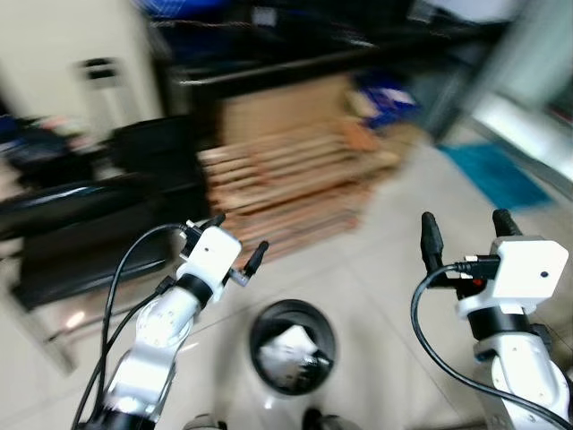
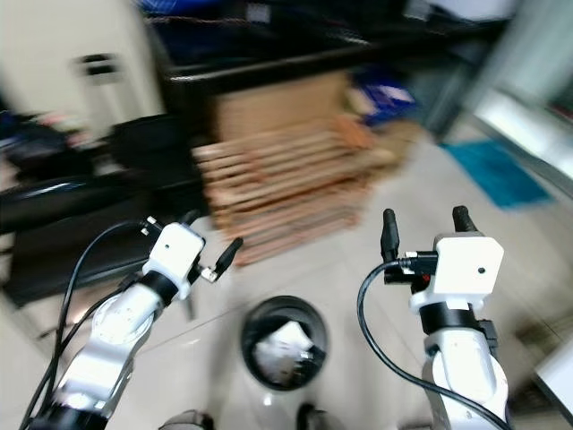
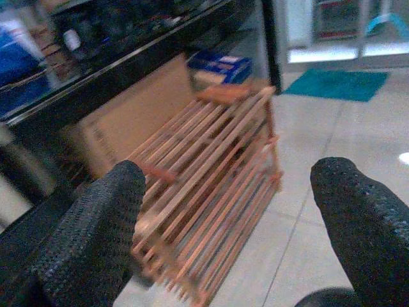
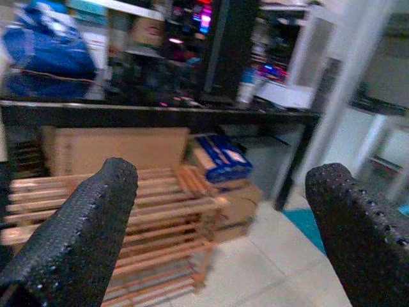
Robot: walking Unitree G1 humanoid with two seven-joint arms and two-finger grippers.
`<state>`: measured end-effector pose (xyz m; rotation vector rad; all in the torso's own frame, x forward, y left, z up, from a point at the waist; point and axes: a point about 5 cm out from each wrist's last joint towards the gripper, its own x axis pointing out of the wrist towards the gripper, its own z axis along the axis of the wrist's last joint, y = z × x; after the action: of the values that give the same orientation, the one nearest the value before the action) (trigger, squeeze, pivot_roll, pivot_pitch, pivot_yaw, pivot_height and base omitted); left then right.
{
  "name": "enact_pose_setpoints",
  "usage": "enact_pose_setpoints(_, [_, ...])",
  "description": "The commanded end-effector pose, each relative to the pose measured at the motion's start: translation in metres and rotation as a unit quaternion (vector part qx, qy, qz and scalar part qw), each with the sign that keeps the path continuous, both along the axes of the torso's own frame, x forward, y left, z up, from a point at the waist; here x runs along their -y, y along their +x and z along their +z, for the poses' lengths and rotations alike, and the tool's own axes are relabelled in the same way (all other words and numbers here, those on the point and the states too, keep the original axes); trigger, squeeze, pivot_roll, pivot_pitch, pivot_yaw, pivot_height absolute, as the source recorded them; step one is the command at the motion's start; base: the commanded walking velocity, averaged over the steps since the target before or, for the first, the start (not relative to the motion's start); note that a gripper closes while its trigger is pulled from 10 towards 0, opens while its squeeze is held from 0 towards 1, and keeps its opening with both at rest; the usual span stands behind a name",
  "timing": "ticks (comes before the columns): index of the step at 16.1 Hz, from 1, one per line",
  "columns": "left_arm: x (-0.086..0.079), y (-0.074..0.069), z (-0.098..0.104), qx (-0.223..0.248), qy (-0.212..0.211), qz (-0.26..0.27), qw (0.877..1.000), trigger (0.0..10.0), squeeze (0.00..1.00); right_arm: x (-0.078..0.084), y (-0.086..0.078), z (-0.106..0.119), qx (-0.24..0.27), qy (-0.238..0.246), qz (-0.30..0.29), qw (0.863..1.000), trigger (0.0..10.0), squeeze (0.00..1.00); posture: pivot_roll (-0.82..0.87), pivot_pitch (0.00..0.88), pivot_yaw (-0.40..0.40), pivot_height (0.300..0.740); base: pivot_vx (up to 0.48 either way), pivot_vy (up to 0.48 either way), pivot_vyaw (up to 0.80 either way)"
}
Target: Picking trash to rubbish bin
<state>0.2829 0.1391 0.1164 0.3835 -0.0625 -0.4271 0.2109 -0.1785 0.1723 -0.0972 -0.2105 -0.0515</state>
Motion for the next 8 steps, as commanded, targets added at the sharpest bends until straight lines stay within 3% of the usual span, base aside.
enact_pose_setpoints(1, [0.004,0.001,-0.002,0.003,0.006,-0.003,1.0,10.0,0.0,0.001,0.001,-0.002,-0.006,0.006,-0.007,1.0,10.0,0.0,0.17,0.1,-0.061,0.74,0.0,0.0,-0.8])
enact_pose_setpoints(8, [0.02,0.02,0.016,0.035,-0.035,0.0,0.999,10.0,0.0,0.0,0.007,0.007,0.017,0.004,-0.017,1.0,10.0,0.0,0.15,0.071,-0.057,0.74,0.0,0.0,-0.8])
